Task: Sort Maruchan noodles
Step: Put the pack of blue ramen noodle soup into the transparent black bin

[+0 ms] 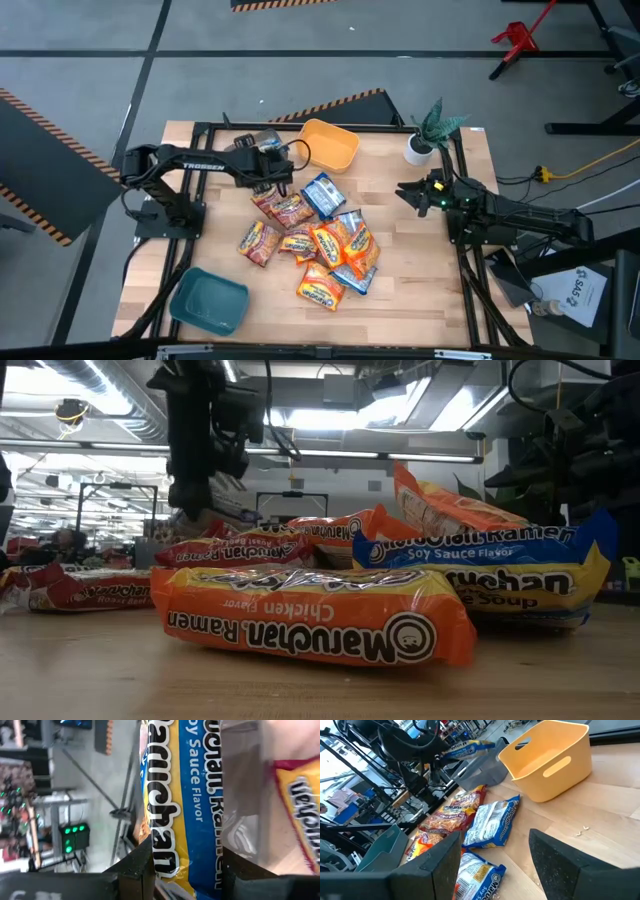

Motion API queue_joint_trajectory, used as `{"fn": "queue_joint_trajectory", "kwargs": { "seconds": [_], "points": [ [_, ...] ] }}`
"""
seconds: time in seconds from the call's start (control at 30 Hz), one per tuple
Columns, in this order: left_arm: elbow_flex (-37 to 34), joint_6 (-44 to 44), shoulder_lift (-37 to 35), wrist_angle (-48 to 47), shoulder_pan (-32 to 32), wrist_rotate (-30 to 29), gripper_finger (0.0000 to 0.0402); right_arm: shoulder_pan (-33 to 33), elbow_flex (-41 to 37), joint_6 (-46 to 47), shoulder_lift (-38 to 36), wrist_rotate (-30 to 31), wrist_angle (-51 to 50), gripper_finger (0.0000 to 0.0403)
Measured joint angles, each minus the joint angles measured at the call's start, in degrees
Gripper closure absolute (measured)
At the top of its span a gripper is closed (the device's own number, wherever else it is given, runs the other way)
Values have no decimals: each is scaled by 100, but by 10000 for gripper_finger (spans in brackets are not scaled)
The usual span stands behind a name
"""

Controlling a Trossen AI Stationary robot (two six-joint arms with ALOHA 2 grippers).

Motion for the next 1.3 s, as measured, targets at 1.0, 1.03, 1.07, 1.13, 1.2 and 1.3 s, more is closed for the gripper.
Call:
{"fn": "queue_joint_trajectory", "kwargs": {
  "seconds": [1.0,1.03,1.07,1.13,1.2,1.3],
  "points": [
    [-901,1397,-4,1721,862,211,283,-2,0,-137,0,9,0,182],
    [-901,1397,-4,1727,895,224,283,-2,0,-137,0,9,0,182],
    [-901,1400,-4,1750,925,242,282,-2,0,-137,0,9,0,182],
    [-901,1401,-4,1782,976,335,281,-2,0,-137,0,9,0,182],
    [-901,1405,-4,1775,1007,494,274,-2,0,-137,0,5,0,182],
    [-901,1564,-4,1791,1012,728,259,-2,0,-137,0,3,0,182]
  ]
}}
